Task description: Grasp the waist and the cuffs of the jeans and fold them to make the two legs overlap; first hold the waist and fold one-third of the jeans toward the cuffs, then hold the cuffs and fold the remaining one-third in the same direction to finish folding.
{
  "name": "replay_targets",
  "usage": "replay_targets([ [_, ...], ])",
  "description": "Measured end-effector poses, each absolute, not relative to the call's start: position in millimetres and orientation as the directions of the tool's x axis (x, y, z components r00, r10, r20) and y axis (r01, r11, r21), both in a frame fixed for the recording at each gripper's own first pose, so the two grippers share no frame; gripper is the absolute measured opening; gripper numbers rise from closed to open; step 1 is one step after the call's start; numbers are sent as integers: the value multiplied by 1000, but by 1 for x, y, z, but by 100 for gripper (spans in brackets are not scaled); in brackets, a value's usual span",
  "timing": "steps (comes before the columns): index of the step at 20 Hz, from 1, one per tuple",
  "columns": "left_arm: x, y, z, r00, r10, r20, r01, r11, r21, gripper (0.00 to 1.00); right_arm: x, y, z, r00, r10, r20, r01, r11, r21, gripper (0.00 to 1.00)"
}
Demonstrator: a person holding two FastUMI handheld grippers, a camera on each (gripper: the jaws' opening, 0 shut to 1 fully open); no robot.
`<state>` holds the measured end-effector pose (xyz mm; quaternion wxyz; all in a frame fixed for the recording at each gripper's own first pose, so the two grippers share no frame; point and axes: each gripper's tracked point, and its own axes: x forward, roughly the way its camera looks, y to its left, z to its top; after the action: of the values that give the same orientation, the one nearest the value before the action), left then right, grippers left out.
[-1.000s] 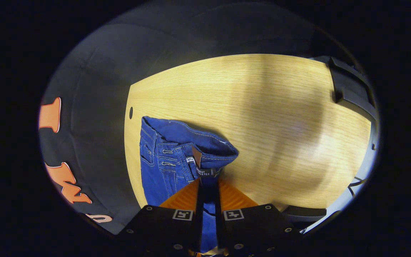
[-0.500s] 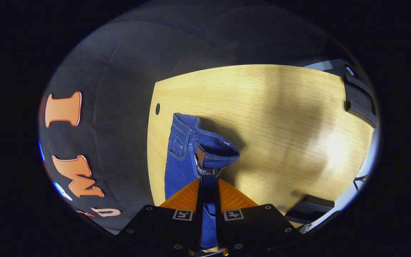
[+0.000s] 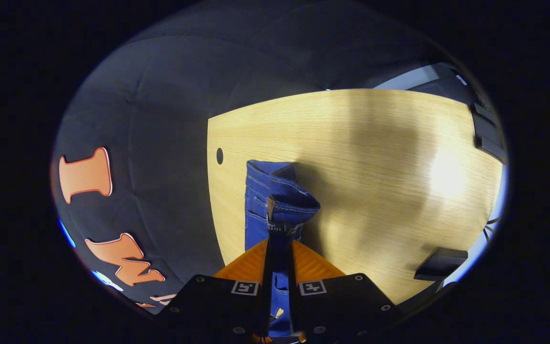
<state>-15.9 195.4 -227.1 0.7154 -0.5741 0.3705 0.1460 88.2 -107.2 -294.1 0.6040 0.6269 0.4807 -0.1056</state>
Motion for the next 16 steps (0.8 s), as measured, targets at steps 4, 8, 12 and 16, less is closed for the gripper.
replay_targets([
  [4, 22, 198, -235, 598, -276, -753, -650, 383, -656, 1, 113, -96, -290, 475, 442, -761, 783, 181, 595, 17],
  [8, 73, 193, -274, 500, -331, -800, -665, 445, -599, 1, 147, -80, -291, 447, 402, -799, 815, 186, 549, 17],
  [12, 118, 186, -326, 384, -371, -845, -712, 463, -527, 1, 181, -64, -313, 380, 364, -851, 861, 197, 469, 17],
  [16, 141, 182, -368, 275, -397, -876, -774, 449, -447, 1, 211, -44, -342, 301, 328, -896, 886, 251, 390, 17],
])
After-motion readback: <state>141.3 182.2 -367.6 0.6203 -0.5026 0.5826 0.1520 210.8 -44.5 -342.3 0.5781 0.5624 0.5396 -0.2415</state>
